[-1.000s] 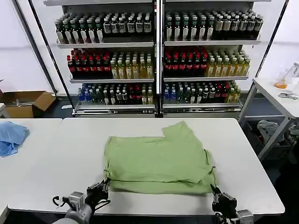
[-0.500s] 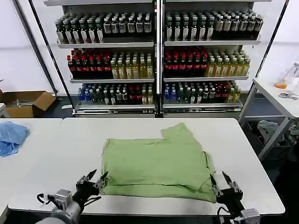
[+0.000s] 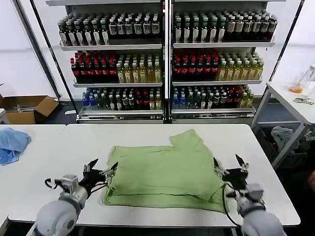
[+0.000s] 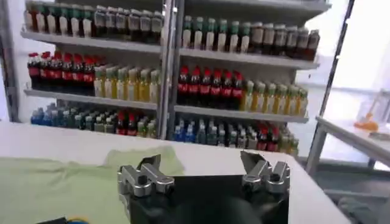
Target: Fold and organize the clothes.
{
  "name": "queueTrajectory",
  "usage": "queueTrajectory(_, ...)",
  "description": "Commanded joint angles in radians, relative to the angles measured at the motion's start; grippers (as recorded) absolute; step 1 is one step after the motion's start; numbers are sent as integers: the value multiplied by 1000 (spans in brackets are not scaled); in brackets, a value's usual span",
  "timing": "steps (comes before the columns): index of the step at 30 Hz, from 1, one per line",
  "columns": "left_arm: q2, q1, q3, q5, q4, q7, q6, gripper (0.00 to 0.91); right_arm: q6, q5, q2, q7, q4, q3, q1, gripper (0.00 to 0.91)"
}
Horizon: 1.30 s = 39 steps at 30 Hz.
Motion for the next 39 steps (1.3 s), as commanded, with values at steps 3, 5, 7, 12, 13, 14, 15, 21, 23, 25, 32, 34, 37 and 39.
queueTrajectory(3, 12, -470, 259, -11, 422, -17, 63, 907, -145, 151, 29, 16, -336, -192, 408, 907)
queueTrajectory(5, 6, -498, 292, -12, 467, -19, 64, 907, -145, 150, 51, 6, -391, -227, 458, 907)
queueTrajectory(7, -4, -519, 311, -17, 509, -19, 64, 907, -146, 148, 76, -3, -463, -263, 512, 907)
queueTrajectory(12, -33, -562, 343, -17, 574, -20, 63, 907, -146, 147, 131, -20, -602, -317, 622, 907)
queueTrajectory(13, -35, -570, 347, -16, 580, -20, 63, 907, -146, 147, 133, -21, -613, -318, 625, 907)
queueTrajectory(14, -38, -577, 352, -17, 591, -20, 63, 907, -146, 147, 149, -26, -649, -328, 647, 907)
queueTrajectory(15, -45, -588, 359, -17, 603, -20, 63, 907, -146, 147, 160, -32, -687, -335, 664, 907)
queueTrajectory(21, -62, -620, 377, -21, 653, -18, 63, 907, -145, 134, 220, -55, -840, -344, 718, 907)
queueTrajectory(23, -65, -625, 379, -25, 662, -17, 63, 907, -144, 127, 239, -62, -874, -343, 733, 907)
queueTrajectory(25, -67, -628, 381, -32, 669, -16, 63, 907, -142, 115, 256, -72, -919, -343, 745, 907)
queueTrajectory(32, -77, -628, 379, -58, 686, -18, 64, 907, -139, 91, 294, -95, -999, -339, 765, 907)
queueTrajectory(34, -77, -627, 377, -77, 687, -16, 65, 887, -138, 91, 304, -98, -1014, -335, 767, 907)
queueTrajectory(37, -80, -626, 375, -90, 688, -13, 65, 222, -139, 91, 311, -108, -1028, -332, 769, 907)
queueTrajectory(39, -84, -625, 375, -96, 689, -11, 65, 50, -140, 91, 318, -118, -1044, -330, 774, 907)
